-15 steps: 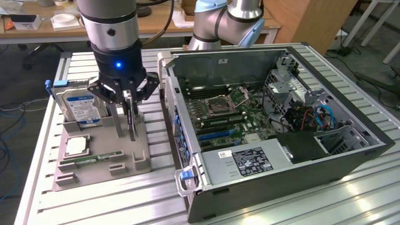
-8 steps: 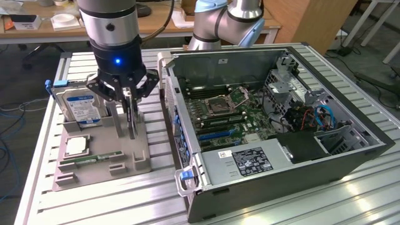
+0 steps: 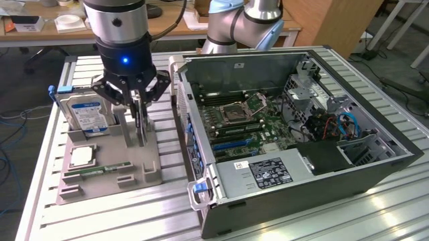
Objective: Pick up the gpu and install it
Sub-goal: 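Pick up the gpu and move the gpu toward the slot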
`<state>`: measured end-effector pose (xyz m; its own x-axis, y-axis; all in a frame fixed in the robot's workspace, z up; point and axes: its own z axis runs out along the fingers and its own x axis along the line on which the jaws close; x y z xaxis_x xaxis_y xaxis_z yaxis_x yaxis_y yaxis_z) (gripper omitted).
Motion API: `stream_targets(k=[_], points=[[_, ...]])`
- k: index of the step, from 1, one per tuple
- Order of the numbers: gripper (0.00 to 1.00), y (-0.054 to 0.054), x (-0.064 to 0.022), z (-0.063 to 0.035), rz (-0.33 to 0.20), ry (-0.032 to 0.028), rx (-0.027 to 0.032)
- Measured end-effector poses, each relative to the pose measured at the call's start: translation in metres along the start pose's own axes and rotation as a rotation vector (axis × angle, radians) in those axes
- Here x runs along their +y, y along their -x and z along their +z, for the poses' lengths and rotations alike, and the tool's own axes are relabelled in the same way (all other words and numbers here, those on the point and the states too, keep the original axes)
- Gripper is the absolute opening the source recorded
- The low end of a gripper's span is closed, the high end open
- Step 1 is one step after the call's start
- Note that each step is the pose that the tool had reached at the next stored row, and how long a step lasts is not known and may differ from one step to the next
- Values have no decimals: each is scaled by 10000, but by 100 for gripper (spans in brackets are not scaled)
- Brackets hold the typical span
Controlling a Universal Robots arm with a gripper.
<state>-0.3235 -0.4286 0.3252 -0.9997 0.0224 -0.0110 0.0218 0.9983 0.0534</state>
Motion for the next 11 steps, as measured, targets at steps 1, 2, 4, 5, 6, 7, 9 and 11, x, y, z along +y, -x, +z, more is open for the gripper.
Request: stream_targets(k=[1,2,4,5,6,7,9,11], points=[[26,0,0,-11,0,1,0],[26,0,1,-23,0,1,0],[26,1,2,-44,0,6,0],[26,1,3,-54,0,9,0],[26,1,3,-63,0,11,0],[26,1,4,-70,1,14,0],[26,1,4,-85,0,16,0],[26,1,5,-104,0,16,0]])
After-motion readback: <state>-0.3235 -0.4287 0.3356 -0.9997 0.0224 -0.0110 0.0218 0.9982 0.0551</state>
